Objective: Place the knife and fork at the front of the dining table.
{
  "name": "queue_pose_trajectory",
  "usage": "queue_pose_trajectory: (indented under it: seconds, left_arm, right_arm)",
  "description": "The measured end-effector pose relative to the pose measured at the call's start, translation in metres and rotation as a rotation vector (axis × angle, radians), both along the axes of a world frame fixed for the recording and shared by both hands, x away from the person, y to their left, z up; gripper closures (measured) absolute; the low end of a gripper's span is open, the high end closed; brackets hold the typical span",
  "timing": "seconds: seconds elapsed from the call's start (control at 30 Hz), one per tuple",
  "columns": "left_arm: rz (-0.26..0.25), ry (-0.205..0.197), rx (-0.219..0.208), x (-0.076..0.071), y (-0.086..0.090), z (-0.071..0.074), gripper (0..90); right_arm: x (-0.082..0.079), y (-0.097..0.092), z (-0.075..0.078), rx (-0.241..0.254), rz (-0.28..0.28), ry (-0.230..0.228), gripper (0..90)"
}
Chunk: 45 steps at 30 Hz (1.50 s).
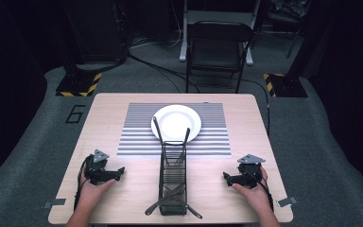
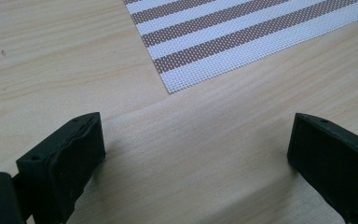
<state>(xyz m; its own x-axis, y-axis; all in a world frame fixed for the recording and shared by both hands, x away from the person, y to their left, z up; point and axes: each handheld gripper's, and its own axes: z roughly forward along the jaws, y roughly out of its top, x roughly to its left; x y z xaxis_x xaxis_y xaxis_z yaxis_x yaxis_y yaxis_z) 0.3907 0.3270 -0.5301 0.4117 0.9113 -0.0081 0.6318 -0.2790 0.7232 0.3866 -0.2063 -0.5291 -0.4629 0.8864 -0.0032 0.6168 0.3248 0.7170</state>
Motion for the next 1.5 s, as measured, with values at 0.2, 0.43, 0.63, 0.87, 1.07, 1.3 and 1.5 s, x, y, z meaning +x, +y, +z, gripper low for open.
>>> queue_pose_trajectory:
  seconds: [0.2, 0.43, 0.63, 0.87, 1.07, 1.3, 1.5]
  left_arm:
    - [0.001, -0.006, -0.001, 0.000, 0.000, 0.000, 4.8]
    - [0.001, -0.008, -0.001, 0.000, 0.000, 0.000, 5.0]
    - [0.001, -0.009, -0.001, 0.000, -0.001, 0.000, 5.2]
    - [0.002, -0.008, -0.002, 0.000, -0.001, 0.000, 5.2]
    - [0.001, -0.008, -0.001, 0.000, -0.001, 0.000, 5.2]
    - [0.002, -0.008, -0.002, 0.000, -0.001, 0.000, 5.2]
    - [0.003, -0.008, -0.001, 0.000, -0.001, 0.000, 5.2]
  right_arm:
    - [0.000, 0.000, 0.000, -0.001, -0.001, -0.001, 0.0]
    - [-0.001, 0.002, 0.000, 0.009, -0.019, 0.000, 0.6]
    - [-0.003, 0.001, 0.002, 0.018, -0.017, -0.017, 12.2]
    - [-0.003, 0.000, 0.002, 0.017, -0.016, -0.026, 14.8]
    - [-0.006, 0.001, 0.006, 0.022, -0.020, -0.011, 20.8]
    - [-0.012, 0.006, 0.021, 0.036, 0.022, -0.022, 35.1]
    - [-0.015, 0.016, 0.033, 0.063, 0.072, -0.003, 41.9]
